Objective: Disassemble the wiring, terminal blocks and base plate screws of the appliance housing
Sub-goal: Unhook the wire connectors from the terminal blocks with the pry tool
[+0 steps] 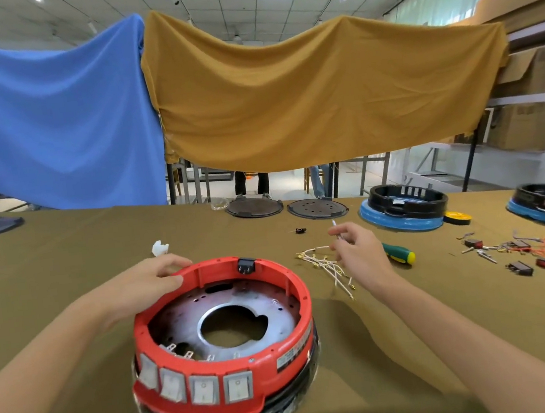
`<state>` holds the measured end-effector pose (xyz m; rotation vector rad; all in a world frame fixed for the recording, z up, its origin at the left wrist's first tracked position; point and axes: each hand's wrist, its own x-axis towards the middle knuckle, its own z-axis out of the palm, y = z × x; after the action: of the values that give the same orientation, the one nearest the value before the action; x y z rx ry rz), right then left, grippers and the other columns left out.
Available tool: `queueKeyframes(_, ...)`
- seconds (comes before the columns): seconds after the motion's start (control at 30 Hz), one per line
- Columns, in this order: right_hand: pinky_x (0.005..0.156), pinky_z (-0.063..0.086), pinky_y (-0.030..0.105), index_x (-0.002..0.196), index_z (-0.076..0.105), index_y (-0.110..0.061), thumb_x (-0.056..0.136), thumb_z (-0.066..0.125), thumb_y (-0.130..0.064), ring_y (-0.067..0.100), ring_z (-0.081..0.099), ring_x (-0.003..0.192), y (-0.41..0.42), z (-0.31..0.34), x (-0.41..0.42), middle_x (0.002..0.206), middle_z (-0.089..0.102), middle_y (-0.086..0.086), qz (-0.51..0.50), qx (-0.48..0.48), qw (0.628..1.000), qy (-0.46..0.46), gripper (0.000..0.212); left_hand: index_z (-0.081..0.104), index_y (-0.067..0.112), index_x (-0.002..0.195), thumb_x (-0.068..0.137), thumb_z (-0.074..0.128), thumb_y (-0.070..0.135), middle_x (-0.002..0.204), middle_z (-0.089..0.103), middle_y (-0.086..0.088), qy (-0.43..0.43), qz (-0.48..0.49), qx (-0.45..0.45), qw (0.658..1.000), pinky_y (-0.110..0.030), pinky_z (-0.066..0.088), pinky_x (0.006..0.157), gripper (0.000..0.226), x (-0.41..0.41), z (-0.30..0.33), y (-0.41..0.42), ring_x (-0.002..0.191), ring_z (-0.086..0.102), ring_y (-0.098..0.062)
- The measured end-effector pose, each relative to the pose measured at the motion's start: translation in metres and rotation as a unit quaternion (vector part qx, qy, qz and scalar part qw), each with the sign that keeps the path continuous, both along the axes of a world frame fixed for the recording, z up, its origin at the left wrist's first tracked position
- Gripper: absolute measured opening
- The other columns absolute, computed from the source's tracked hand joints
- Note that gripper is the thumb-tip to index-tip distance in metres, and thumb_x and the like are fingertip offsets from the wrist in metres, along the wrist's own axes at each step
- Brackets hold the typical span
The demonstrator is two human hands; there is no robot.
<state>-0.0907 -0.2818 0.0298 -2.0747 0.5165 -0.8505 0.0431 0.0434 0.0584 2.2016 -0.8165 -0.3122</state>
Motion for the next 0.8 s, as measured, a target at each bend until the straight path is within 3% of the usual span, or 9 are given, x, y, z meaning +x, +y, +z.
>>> queueKeyframes(0.13, 0.059, 0.041, 0.015, 0.118, 0.062, -0.021, 0.102, 0.046, -0.011, -0.001, 0.053, 0.066, 0.016, -0.008, 0.007, 0.101, 0.067, -0.003, 0.025, -0.132, 0.990, 0.035, 0.025, 0.061, 0.023, 0.123, 0.099, 0.044, 0.002, 0.120, 0.066, 0.005, 0.002, 0.021, -0.043, 0.999, -0.032, 0.046, 0.102, 0.037, -0.012, -0.005, 0.001, 0.112, 0.062, -0.012)
queueKeyframes(0.23, 0.085, 0.049, 0.030, 0.128, 0.060, -0.019, 0.104, 0.041, -0.011, 0.013, 0.061, 0.100, 0.018, -0.022, 0.013, 0.121, 0.067, 0.001, 0.028, -0.247, 0.959, 0.134, 0.031, 0.061, 0.020, 0.124, 0.097, 0.042, 0.000, 0.121, 0.065, 0.004, -0.012, 0.039, -0.052, 0.998, -0.032, 0.045, 0.102, 0.039, -0.019, -0.006, -0.002, 0.112, 0.061, -0.012)
queueKeyframes(0.3, 0.097, 0.049, 0.036, 0.132, 0.058, -0.021, 0.103, 0.042, -0.012, 0.021, 0.060, 0.117, 0.014, -0.030, 0.015, 0.131, 0.064, 0.003, 0.028, -0.252, 0.943, 0.214, 0.034, 0.061, 0.021, 0.125, 0.097, 0.041, 0.001, 0.121, 0.065, 0.005, -0.022, 0.047, -0.047, 0.998, -0.033, 0.044, 0.103, 0.040, -0.022, -0.006, -0.003, 0.112, 0.060, -0.013)
queueKeyframes(0.37, 0.100, 0.048, 0.035, 0.131, 0.058, -0.023, 0.102, 0.043, -0.013, 0.022, 0.058, 0.121, 0.012, -0.036, 0.017, 0.133, 0.063, 0.002, 0.024, -0.252, 0.937, 0.240, 0.034, 0.061, 0.022, 0.124, 0.097, 0.040, 0.000, 0.120, 0.066, 0.004, -0.024, 0.051, -0.052, 0.997, -0.034, 0.044, 0.104, 0.040, -0.023, -0.006, -0.003, 0.112, 0.061, -0.014)
queueKeyframes(0.6, 0.082, 0.041, 0.027, 0.126, 0.062, -0.021, 0.104, 0.042, -0.013, 0.015, 0.057, 0.110, 0.020, -0.033, 0.010, 0.120, 0.066, 0.002, 0.042, -0.219, 0.967, 0.124, 0.031, 0.059, 0.027, 0.121, 0.098, 0.038, 0.005, 0.118, 0.065, 0.006, -0.022, 0.049, -0.032, 0.998, -0.035, 0.047, 0.101, 0.039, -0.023, -0.007, 0.000, 0.108, 0.061, -0.011)
queueKeyframes(0.7, 0.069, 0.039, 0.023, 0.125, 0.062, -0.022, 0.105, 0.042, -0.015, 0.011, 0.060, 0.087, 0.028, -0.027, 0.006, 0.107, 0.068, 0.000, 0.075, -0.170, 0.979, 0.089, 0.029, 0.059, 0.028, 0.116, 0.096, 0.039, 0.004, 0.113, 0.066, 0.008, -0.020, 0.041, -0.010, 0.999, -0.033, 0.051, 0.095, 0.037, -0.022, -0.004, 0.004, 0.102, 0.064, -0.009)
queueKeyframes(0.8, 0.078, 0.041, 0.027, 0.126, 0.061, -0.019, 0.104, 0.040, -0.010, 0.015, 0.059, 0.095, 0.033, -0.030, 0.003, 0.107, 0.063, -0.003, 0.088, -0.207, 0.970, 0.096, 0.032, 0.058, 0.028, 0.112, 0.093, 0.043, 0.005, 0.106, 0.069, 0.008, -0.039, 0.041, 0.029, 0.998, -0.034, 0.053, 0.088, 0.033, -0.021, 0.001, 0.014, 0.094, 0.066, -0.010)
